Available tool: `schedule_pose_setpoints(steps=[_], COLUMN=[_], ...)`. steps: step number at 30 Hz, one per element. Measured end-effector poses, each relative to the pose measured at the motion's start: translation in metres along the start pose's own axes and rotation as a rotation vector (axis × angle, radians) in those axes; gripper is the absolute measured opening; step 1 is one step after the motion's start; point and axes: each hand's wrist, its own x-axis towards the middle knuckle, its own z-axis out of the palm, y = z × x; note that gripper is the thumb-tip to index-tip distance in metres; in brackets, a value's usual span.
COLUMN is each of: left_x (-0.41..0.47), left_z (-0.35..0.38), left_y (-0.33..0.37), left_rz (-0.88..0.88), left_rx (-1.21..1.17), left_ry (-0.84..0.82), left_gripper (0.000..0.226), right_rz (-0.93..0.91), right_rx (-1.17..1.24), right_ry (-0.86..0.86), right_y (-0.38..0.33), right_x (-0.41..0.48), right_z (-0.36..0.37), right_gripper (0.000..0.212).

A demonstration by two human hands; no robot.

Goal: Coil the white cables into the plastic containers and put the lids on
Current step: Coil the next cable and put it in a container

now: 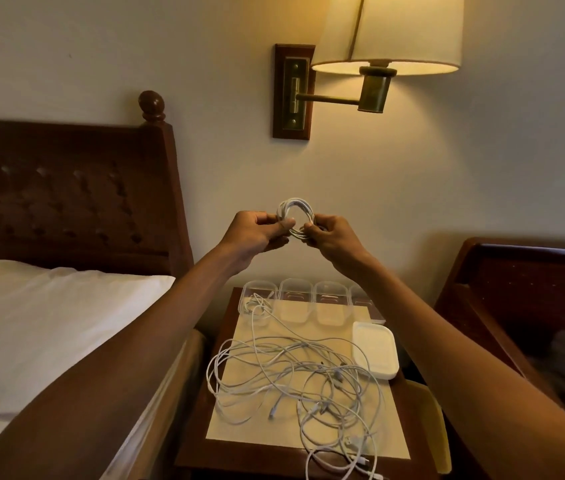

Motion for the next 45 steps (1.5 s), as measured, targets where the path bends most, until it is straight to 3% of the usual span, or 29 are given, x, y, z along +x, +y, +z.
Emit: schedule_pose_setpoints(steps=[5,9,15,22,25,28,31,34,36,39,45], left_x=[0.019,0.044,0.083,0.125,0.131,0.132,0.134,0.132,0.124,0.102,0.065], left_z=[-0.038,-0.068,-0.074,-0.048,-0.040,-0.036,-0.039,-0.040,-0.041,-0.045,-0.060], left_y=[-0.043,-0.108,-0.203,-0.255,-0.268,-0.276,-0.279,-0.273,-0.264,-0.243,-0.233], left_rz=[-0.016,-0.134,-0.236,-0.423,-0.463,-0.546,-0.576,-0.507,-0.435,-0.395,-0.714], left_rx=[0.146,0.290,0.578,0.783,0.784,0.722,0.683,0.599,0.512,0.451,0.655], left_ry=[0.099,0.259,0.183,0.125,0.109,0.129,0.192,0.211,0.173,0.049,-0.362], left_gripper=[0.030,0.011,0.008,0.046,0.069,0.079,0.069,0.037,0.021,0.018,0.022], right_rz=[0.097,0.189,0.311,0.424,0.437,0.444,0.428,0.404,0.373,0.320,0.312], right_rx=[-0.095,-0.183,-0.276,-0.345,-0.329,-0.311,-0.287,-0.266,-0.245,-0.198,-0.208], right_ry=[-0.019,-0.061,-0.036,0.027,0.031,0.032,0.029,0.048,0.086,0.197,0.074], right_y=[0.042,0.088,0.160,0.225,0.238,0.240,0.237,0.229,0.218,0.203,0.185], right_x=[0.016,0.039,0.080,0.111,0.115,0.115,0.112,0.108,0.103,0.098,0.090], right_z=[0.005,0.014,0.036,0.047,0.049,0.049,0.046,0.038,0.032,0.027,0.036], right_gripper=[0.024,0.021,0.020,0.020,0.016,0.016,0.016,0.017,0.018,0.019,0.020])
